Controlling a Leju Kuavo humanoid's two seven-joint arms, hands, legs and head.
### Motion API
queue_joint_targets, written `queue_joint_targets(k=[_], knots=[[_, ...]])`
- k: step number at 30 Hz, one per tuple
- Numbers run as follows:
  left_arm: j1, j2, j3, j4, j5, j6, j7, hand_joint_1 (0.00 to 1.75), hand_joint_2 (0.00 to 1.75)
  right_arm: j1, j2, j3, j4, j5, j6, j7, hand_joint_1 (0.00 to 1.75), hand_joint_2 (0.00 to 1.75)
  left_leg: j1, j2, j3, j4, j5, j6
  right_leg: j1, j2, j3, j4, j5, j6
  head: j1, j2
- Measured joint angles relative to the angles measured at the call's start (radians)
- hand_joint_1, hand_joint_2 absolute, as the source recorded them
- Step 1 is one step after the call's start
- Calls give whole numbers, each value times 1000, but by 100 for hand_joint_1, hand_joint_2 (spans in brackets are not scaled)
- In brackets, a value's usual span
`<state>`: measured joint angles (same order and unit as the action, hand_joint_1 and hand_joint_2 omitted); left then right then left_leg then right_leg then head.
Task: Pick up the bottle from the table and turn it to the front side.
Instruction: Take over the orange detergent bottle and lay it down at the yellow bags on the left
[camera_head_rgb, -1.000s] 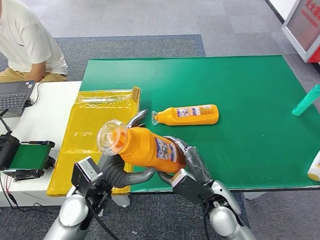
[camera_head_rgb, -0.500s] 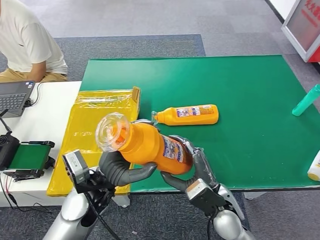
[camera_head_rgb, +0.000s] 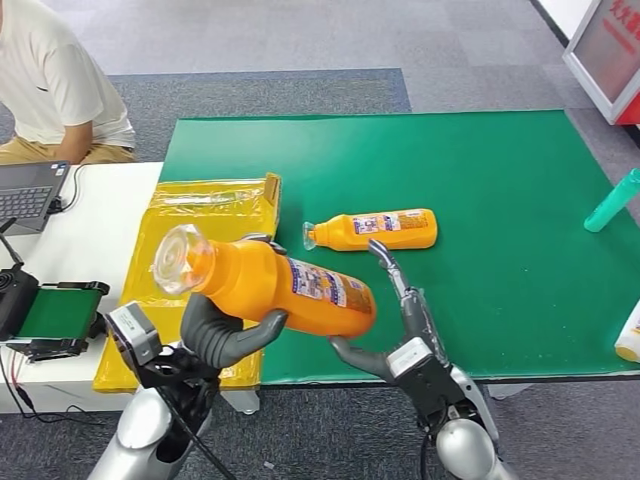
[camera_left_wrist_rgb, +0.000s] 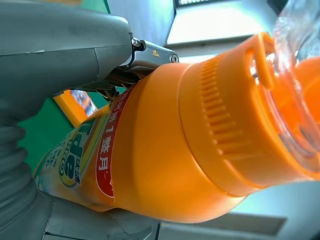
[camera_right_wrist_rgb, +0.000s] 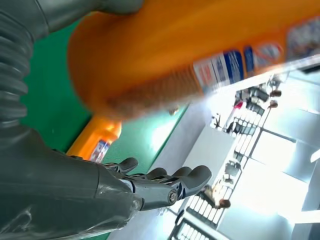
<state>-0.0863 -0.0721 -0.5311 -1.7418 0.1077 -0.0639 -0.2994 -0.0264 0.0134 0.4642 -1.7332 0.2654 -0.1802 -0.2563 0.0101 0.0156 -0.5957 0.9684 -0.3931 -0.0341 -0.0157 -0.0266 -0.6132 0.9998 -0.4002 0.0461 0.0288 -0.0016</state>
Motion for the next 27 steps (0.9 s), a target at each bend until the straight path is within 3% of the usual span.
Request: queue_joint_targets(k=[14,19,23,27], knots=[[37,1,110,-46,-266,211,-57,175,175,41,0,-61,-47,36,-21,10,0,175,0,0,0,0,0,0,0,0,0,0,0,0,0,0],[43,6,160,-51,-455,319,-42,175,175,72,0,-99,-93,68,-31,8,0,175,0,0,0,0,0,0,0,0,0,0,0,0,0,0],[47,14,203,-50,-732,422,4,175,175,112,0,-147,-159,88,-36,-3,0,175,0,0,0,0,0,0,0,0,-1,0,0,0,0,0],[48,24,230,-49,-879,464,34,175,175,139,-1,-182,-214,88,-34,-9,0,175,0,0,0,0,0,0,0,0,-1,0,0,0,0,0]])
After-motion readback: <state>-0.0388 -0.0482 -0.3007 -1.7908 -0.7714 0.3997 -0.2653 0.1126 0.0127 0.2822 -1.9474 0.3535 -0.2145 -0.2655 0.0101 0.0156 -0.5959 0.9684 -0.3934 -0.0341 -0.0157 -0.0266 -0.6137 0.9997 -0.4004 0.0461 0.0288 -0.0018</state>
